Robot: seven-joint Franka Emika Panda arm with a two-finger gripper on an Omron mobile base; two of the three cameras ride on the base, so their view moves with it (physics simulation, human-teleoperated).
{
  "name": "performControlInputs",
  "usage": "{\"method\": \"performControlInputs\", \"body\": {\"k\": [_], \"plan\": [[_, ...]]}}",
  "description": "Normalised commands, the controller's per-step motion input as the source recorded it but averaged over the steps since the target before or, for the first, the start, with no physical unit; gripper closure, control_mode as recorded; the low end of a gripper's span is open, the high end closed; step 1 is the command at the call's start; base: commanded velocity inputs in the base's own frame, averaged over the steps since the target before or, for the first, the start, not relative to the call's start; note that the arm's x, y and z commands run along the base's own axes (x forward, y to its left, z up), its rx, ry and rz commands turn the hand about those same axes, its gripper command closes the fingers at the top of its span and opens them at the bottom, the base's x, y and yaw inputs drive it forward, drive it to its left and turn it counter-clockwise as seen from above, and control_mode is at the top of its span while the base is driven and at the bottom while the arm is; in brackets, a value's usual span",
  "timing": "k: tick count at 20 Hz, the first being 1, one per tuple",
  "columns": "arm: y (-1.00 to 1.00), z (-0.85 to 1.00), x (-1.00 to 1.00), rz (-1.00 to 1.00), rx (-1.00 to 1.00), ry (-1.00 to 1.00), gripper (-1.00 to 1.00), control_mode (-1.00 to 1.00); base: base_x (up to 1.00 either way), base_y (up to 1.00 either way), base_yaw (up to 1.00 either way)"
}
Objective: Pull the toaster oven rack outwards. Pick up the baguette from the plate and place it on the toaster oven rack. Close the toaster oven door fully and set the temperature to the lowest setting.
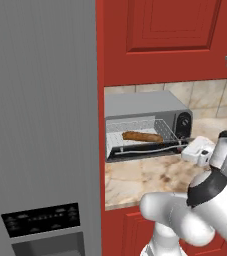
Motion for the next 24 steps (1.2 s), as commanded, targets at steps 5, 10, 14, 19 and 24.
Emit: {"method": "performControlInputs", "body": {"k": [5, 10, 14, 19, 24], "plan": [[0.65, 0.15, 0.66, -0.33, 0.0, 0.0, -1.0, -1.0, 0.0, 0.0, 0.0], [0.59, 0.0, 0.67, -0.4, 0.0, 0.0, -1.0, -1.0, 0.0, 0.0, 0.0], [0.64, 0.0, 0.7, -0.44, 0.0, 0.0, -1.0, -1.0, 0.0, 0.0, 0.0], [0.57, 0.0, 0.57, -0.5, 0.0, 0.0, -1.0, -1.0, 0.0, 0.0, 0.0], [0.4, 0.01, 0.39, -0.5, 0.0, 0.0, -1.0, -1.0, 0.0, 0.0, 0.0]]}}
